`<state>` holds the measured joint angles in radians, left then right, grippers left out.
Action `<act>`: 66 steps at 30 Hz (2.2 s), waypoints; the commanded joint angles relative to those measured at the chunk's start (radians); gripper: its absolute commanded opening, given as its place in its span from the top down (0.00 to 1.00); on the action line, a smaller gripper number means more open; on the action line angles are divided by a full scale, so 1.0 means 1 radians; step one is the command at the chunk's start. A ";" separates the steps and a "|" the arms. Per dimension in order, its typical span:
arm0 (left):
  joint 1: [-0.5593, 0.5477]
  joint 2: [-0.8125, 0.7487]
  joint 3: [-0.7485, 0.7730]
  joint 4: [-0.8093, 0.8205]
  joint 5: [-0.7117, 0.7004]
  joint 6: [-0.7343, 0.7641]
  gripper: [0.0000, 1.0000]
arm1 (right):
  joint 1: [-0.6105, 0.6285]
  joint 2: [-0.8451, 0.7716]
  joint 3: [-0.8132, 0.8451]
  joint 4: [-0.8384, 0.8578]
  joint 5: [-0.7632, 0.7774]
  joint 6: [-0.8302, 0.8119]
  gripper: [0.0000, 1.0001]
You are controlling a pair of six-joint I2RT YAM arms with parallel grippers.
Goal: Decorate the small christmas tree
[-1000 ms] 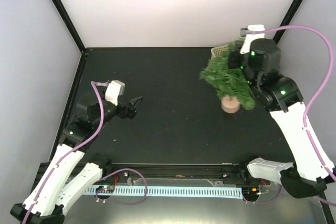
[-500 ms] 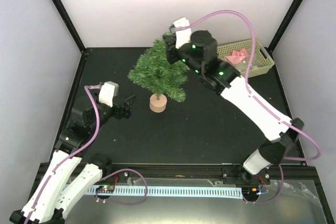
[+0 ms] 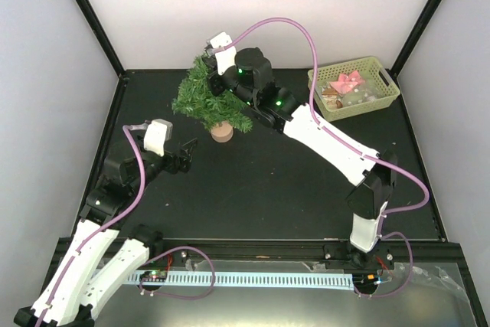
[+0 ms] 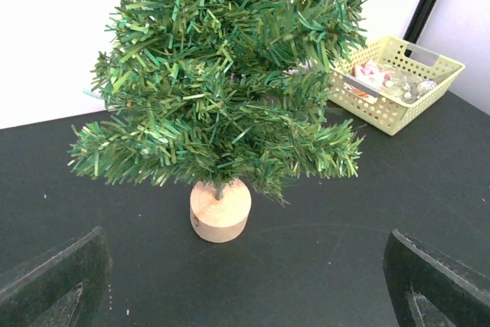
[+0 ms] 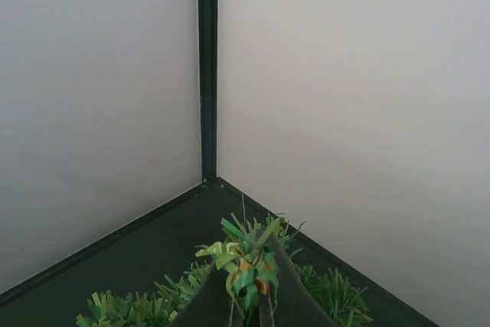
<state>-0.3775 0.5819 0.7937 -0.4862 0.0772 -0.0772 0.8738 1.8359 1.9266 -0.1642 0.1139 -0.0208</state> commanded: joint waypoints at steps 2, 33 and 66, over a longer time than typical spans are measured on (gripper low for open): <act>-0.003 -0.009 0.015 -0.014 -0.013 0.021 0.01 | 0.002 -0.018 0.022 0.156 0.013 0.004 0.99; -0.003 0.010 0.003 -0.003 0.008 0.017 0.01 | -0.037 -0.254 -0.227 -0.135 0.171 0.166 0.33; -0.003 0.003 -0.011 0.012 0.038 0.016 0.01 | -0.892 -0.096 -0.695 -0.030 -0.138 1.096 0.44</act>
<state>-0.3775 0.5964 0.7811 -0.4843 0.0990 -0.0631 0.0139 1.7061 1.1896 -0.2504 0.0437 0.9497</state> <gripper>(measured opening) 0.989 0.548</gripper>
